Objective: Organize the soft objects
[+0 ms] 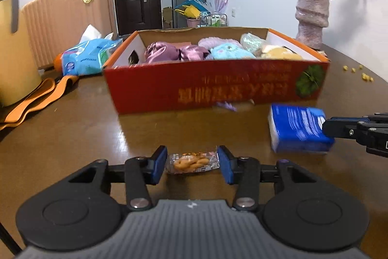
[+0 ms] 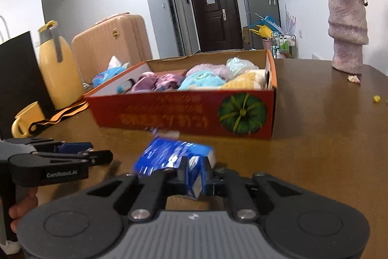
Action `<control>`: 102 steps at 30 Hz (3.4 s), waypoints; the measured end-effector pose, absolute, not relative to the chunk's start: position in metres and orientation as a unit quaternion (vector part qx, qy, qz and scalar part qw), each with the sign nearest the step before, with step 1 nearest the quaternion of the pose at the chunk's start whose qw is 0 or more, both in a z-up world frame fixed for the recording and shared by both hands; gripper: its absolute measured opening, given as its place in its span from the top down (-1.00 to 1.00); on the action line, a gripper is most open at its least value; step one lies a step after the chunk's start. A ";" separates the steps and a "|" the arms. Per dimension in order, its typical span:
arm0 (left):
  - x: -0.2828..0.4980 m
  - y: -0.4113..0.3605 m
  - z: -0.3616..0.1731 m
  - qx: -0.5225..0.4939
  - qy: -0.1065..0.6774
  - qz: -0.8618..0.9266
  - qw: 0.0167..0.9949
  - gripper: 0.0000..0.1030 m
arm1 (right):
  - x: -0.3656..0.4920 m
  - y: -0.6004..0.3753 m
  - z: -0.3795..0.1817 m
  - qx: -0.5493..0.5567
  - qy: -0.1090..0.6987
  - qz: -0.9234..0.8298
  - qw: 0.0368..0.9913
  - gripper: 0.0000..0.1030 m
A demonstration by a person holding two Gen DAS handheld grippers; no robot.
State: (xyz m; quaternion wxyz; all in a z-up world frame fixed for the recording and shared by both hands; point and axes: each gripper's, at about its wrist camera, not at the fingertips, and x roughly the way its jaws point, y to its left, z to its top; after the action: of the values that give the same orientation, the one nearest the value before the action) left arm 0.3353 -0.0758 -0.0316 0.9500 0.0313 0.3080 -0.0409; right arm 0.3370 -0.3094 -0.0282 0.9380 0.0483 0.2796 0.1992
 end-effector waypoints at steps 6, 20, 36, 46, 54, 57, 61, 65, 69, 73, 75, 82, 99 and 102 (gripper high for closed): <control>0.294 -0.059 -0.025 0.006 0.311 -0.038 0.950 0.10 | 0.295 -0.300 -0.023 0.048 0.270 0.206 0.939 -0.22; 0.294 -0.021 -0.007 -0.029 0.287 -0.010 0.957 0.10 | 0.386 -0.266 -0.028 -0.071 0.303 0.237 0.920 -0.14; 0.273 -0.048 -0.003 -0.019 0.283 -0.066 0.957 0.10 | 0.269 -0.292 -0.018 0.028 0.278 0.196 0.940 -0.07; 0.300 -0.049 0.035 -0.005 0.235 -0.090 0.968 0.10 | 0.299 -0.283 0.021 0.023 0.222 0.217 0.950 -0.07; 0.383 -0.031 0.066 -0.019 0.211 -0.062 0.975 0.10 | 0.420 -0.255 0.050 0.066 0.220 0.250 0.940 -0.07; 0.419 -0.021 0.069 -0.040 0.220 -0.062 0.973 0.10 | 0.464 -0.242 0.043 0.075 0.243 0.246 0.935 -0.07; 0.465 -0.019 0.066 -0.048 0.232 -0.057 0.970 0.10 | 0.506 -0.226 0.023 0.060 0.271 0.214 0.937 -0.08; 0.500 -0.026 0.051 -0.052 0.259 -0.066 0.962 0.09 | 0.527 -0.207 0.003 0.012 0.299 0.207 0.932 -0.11; 0.526 -0.034 0.031 -0.046 0.286 -0.068 0.955 0.07 | 0.534 -0.203 -0.006 0.008 0.310 0.228 0.923 -0.26; 0.540 -0.033 0.018 -0.053 0.308 -0.058 0.948 -0.04 | 0.531 -0.217 0.001 0.018 0.294 0.221 0.930 -0.40; 0.541 -0.031 0.017 -0.053 0.311 -0.056 0.947 -0.10 | 0.525 -0.225 0.011 0.022 0.280 0.220 0.934 -0.41; 0.522 -0.024 0.046 -0.053 0.282 -0.052 0.956 -0.33 | 0.509 -0.248 0.040 0.051 0.240 0.224 0.943 -0.19; 0.374 -0.011 0.114 0.003 0.183 -0.019 0.983 -0.82 | 0.388 -0.270 0.114 0.009 0.171 0.182 0.968 -0.35; 0.340 -0.011 0.111 0.006 0.155 -0.013 0.988 -0.98 | 0.356 -0.273 0.112 -0.002 0.155 0.159 0.975 -0.52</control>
State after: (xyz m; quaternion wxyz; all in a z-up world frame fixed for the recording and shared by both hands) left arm 0.3401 -0.0107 0.1108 0.9878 0.0058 0.1554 -0.0128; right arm 0.3559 -0.2734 0.1120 0.9751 -0.0017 0.1550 0.1588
